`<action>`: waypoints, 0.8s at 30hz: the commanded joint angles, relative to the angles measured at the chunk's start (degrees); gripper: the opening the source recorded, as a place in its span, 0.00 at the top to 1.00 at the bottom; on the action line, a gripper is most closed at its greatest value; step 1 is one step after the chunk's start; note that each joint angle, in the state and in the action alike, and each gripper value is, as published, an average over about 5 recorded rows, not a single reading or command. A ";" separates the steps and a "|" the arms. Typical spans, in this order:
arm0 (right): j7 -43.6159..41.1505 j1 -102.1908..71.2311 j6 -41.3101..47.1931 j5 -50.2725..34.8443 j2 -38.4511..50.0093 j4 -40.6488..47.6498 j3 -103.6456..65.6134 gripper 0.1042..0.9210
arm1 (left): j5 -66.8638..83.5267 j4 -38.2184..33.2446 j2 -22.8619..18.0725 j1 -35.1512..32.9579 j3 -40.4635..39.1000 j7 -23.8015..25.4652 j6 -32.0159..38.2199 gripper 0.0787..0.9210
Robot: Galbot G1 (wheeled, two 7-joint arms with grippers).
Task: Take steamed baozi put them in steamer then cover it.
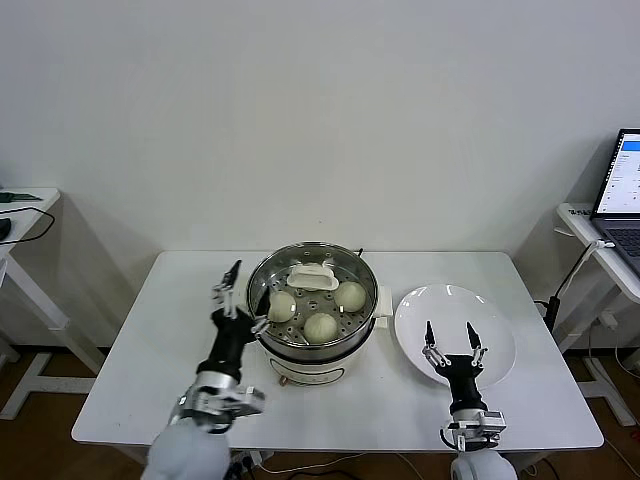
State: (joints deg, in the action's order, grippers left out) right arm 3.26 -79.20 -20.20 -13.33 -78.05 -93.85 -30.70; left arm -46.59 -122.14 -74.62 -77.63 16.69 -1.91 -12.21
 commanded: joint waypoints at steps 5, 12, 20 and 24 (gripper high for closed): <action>0.65 -0.51 0.77 -1.19 -0.32 -0.62 0.77 0.12 | 43.05 9.65 -1.16 -10.57 21.98 0.48 30.71 0.12; 1.11 -1.01 1.17 -1.07 -0.89 -0.95 0.62 0.12 | 43.28 12.01 -1.79 -11.20 22.07 1.71 31.63 0.12; 1.82 -1.35 3.12 -0.91 -0.97 -2.11 0.32 0.12 | 43.50 13.04 -1.61 -11.76 22.54 2.40 32.43 0.12; 1.96 -1.59 3.30 -0.80 -1.11 -2.67 0.49 0.12 | 43.43 12.56 -1.62 -12.10 22.36 2.36 32.41 0.12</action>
State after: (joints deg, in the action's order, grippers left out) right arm 4.79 -80.58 -18.02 -14.16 -79.02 -95.71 -30.27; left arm -7.74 -111.33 -76.10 -88.38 36.75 -0.34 16.45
